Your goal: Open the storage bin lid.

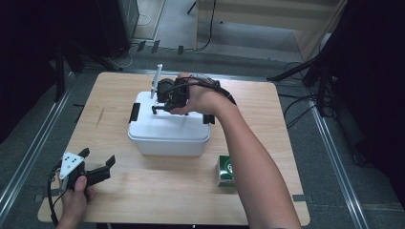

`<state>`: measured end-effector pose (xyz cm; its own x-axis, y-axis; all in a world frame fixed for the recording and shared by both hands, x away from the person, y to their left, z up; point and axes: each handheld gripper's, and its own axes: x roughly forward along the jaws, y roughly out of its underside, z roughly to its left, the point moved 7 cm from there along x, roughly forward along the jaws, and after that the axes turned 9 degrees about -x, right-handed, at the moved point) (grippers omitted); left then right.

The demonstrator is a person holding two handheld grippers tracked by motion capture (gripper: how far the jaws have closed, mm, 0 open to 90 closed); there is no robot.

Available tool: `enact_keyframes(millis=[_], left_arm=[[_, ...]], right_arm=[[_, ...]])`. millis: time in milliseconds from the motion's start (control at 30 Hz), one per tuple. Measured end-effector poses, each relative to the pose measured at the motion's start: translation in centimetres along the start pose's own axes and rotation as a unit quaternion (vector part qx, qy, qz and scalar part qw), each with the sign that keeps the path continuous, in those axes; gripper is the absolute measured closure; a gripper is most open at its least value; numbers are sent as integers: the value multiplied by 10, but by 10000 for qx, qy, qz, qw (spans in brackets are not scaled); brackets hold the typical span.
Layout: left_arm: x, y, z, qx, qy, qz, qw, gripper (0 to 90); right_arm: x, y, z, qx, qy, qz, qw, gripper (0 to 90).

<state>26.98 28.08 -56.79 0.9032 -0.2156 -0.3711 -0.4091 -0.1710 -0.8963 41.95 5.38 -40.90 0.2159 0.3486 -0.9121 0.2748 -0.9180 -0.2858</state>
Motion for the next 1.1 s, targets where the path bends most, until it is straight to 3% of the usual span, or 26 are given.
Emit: enact_keyframes(millis=[167,200,267,567,733,767,967,1033,1100], left_arm=[[0,0,0,0,-10,12,10000,45],[0,0,0,0,-10,12,10000,45],[0,0,0,6,-8,25,10000,45],[1,0,-1,25,-17,17,10000,45],[1,0,-1,39,-10,14,10000,45],[1,0,-1,52,-6,19,10000,45],[1,0,-1,31,0,7,10000,45],[1,0,-1,27,-3,11,10000,45],[1,0,-1,39,-5,10,10000,45]], right_arm=[[-1,0,0,128,-11,98,9999,857],[0,-1,-1,51,-7,49,10000,858],[-2,-1,0,138,-25,104,9998,858],[-11,-4,-3,108,-16,3,9999,859],[-20,-7,-5,64,33,-102,9999,859],[-26,-7,-5,155,49,-67,9998,859],[-35,-7,-8,-32,96,-156,9998,859],[-37,-5,-7,62,125,-98,9999,860],[-43,-2,-9,11,183,-115,9998,860]])
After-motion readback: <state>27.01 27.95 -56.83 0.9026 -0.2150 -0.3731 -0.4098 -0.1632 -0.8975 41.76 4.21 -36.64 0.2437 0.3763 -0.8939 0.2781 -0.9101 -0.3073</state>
